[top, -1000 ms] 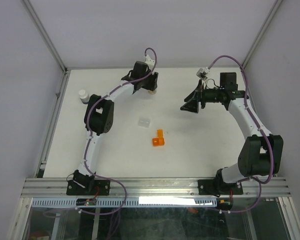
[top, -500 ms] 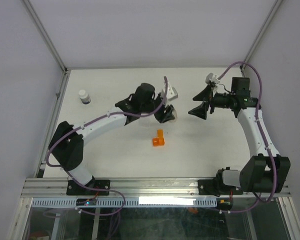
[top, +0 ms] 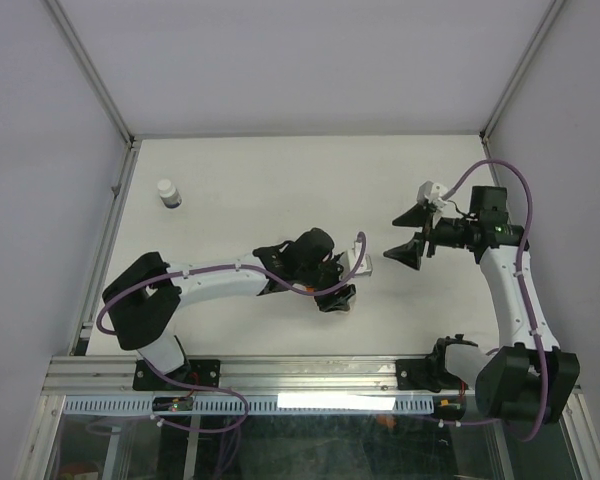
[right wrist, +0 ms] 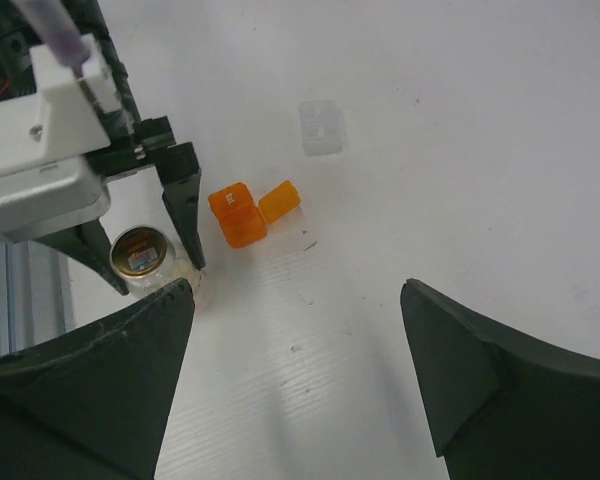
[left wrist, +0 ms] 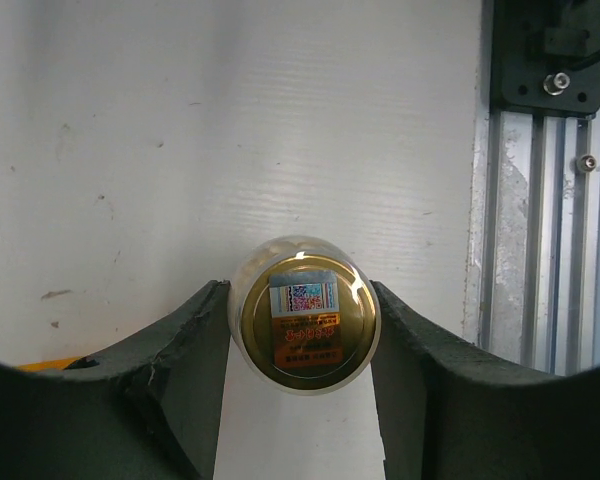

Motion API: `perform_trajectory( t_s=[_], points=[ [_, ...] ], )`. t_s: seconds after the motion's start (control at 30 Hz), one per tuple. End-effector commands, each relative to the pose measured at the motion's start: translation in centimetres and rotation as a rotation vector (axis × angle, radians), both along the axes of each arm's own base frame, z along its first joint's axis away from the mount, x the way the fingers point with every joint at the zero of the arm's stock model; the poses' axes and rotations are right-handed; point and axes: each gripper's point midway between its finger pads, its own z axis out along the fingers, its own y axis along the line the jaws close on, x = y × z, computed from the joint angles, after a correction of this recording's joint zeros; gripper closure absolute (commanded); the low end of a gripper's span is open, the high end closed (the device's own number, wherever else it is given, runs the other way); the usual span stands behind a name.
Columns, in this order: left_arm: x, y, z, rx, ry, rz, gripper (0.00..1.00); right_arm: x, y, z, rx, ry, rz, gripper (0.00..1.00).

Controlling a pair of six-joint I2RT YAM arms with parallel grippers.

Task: Sort the pills into containers
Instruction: Unscrew the lid of the pill bottle.

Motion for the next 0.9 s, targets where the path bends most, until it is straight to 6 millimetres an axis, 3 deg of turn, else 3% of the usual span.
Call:
perform_trajectory(
  t_s=[0.0,0.1,0.33,0.47,0.63,0.87],
  points=[
    [1.1,-1.0,1.1,-0.073,-0.046,0.063,0.68,-1.9,0.4,-0.9,-0.010,-0.108,0.096,0.11],
    [1.2,-0.9,0.6,-0.088,-0.039,0.093,0.53,-2.7,0.5,-1.7,-0.020,-0.106,0.129,0.11],
    [1.1,0.1,0.3,-0.114,-0.044,0.144,0.38,-3.8,1.0,-2.5,-0.031,-0.106,0.191,0.11],
    [0.7,1.2,1.6,-0.168,-0.066,0.164,0.22,-4.8,1.9,-3.7,-0.069,-0.111,0.256,0.10],
    [-0.5,3.1,5.2,-0.292,-0.121,0.145,0.02,-6.5,3.6,-4.5,-0.091,-0.203,0.386,0.05],
    [-0.2,7.1,7.3,-0.448,-0.179,0.249,0.01,-7.6,7.9,-5.9,-0.205,-0.247,0.577,0.05]
  ],
)
